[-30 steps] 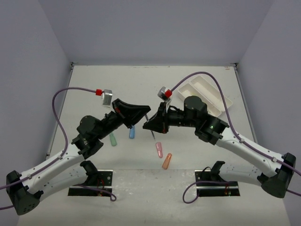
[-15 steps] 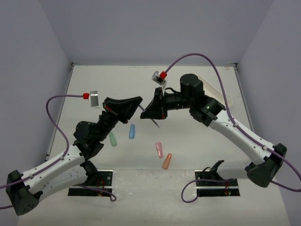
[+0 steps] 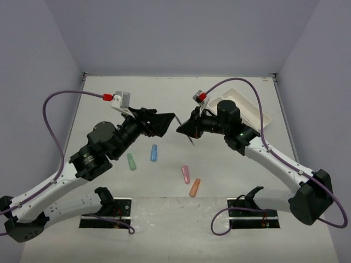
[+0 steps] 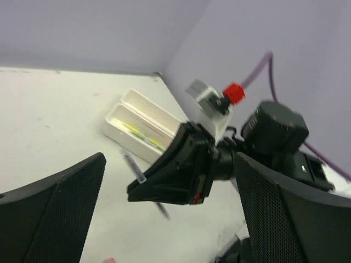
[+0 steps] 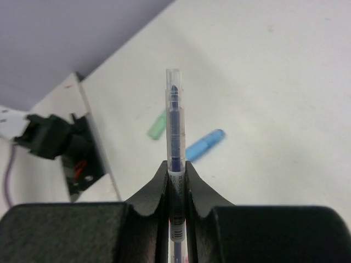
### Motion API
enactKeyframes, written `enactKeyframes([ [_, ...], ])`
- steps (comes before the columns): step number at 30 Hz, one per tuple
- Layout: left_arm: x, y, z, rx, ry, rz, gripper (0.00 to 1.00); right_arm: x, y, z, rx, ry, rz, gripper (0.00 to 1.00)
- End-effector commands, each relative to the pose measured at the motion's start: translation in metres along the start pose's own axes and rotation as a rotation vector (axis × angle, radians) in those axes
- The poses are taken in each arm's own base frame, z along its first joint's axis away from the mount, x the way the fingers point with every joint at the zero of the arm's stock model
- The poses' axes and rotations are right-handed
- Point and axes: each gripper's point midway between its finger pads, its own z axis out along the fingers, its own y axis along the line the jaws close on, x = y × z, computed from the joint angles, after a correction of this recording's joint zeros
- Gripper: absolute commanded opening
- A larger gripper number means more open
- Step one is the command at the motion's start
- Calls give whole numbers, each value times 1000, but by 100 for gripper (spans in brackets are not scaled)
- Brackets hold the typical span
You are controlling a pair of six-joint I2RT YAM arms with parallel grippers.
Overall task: Sort the stationery into containers
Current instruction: Place the pen in the storage box.
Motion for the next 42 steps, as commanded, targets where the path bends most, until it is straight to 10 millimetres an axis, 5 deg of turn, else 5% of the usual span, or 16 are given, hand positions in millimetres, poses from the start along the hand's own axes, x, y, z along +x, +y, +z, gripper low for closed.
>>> enactKeyframes([
  [1, -30, 66, -24, -403, -49, 113, 100, -18, -91, -44, 499, -40, -102, 0],
  [4, -13, 92, -39, -495, -11, 140, 100, -22, -150, -84, 757, 20, -203, 0],
  [8, 22, 104, -41, -474, 73, 168, 100, -15, -211, -109, 948, 149, -288, 0],
  [12, 61, 117, -39, -476, 181, 190, 100, -8, -264, -120, 1040, 270, -310, 0],
  [17, 89, 144, -44, -565, 263, 231, 100, -2, -299, -124, 1059, 288, -312, 1],
  [25, 118, 181, -53, -711, 329, 219, 100, 22, -314, -119, 1047, 312, -273, 14],
  [36, 133, 187, -50, -694, 383, 220, 100, 37, -330, -121, 1101, 355, -189, 32],
  [38, 134, 187, -50, -695, 386, 218, 100, 28, -317, -112, 1059, 309, -130, 32],
  [42, 128, 189, -52, -724, 363, 203, 100, 13, -252, -94, 969, 111, 63, 36],
])
